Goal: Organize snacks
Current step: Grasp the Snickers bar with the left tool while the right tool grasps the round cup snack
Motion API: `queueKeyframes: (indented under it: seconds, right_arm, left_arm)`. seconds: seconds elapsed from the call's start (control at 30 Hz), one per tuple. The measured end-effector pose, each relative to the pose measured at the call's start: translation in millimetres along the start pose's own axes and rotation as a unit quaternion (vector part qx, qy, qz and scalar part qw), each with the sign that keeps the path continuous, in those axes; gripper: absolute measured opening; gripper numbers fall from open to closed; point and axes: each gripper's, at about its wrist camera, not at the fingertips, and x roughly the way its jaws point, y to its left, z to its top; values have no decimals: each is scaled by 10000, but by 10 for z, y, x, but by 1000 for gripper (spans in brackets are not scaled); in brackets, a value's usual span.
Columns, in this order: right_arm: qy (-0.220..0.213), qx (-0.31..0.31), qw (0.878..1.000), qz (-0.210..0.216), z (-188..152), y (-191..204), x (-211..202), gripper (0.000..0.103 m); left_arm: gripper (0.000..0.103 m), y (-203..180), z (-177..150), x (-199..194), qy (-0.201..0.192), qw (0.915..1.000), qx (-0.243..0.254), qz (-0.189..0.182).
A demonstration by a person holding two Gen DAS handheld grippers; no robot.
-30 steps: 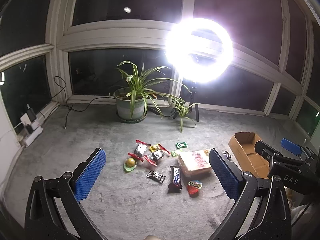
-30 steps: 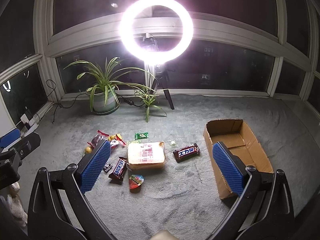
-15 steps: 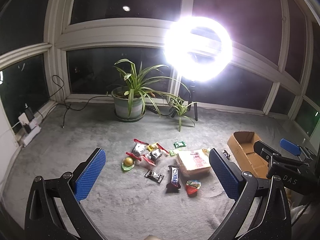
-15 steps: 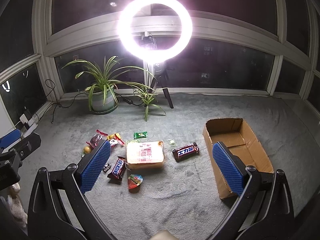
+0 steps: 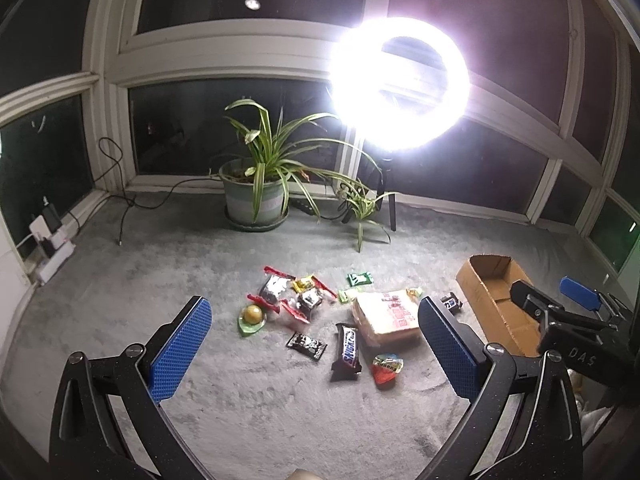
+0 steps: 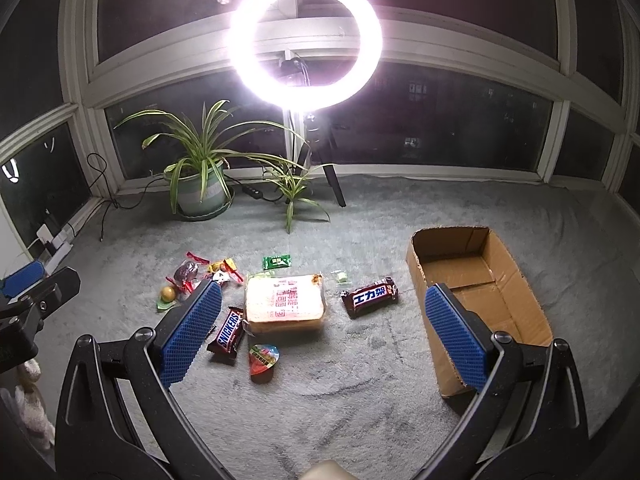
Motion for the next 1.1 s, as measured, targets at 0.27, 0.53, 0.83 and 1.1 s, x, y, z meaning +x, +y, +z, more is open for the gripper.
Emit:
queueKeyframes:
  seconds: [0.27, 0.53, 0.83, 1.1]
  right_arm:
    - [280, 486, 9984, 99, -105, -360, 198, 103]
    - [676, 138, 9968, 412, -357, -222, 470, 103]
    - [1314, -162, 9884, 747, -614, 102, 834, 88]
    - [1693, -235, 9802, 996, -734, 343, 1183, 74]
  left_arm:
    - [102, 182, -98, 169, 224, 9996, -137, 103]
    - [102, 300, -296, 436, 662, 9977, -139, 54]
    - [90, 423, -524, 789, 1231, 9921, -143, -195]
    - [74, 475, -567, 1082, 1587, 9843, -440, -637]
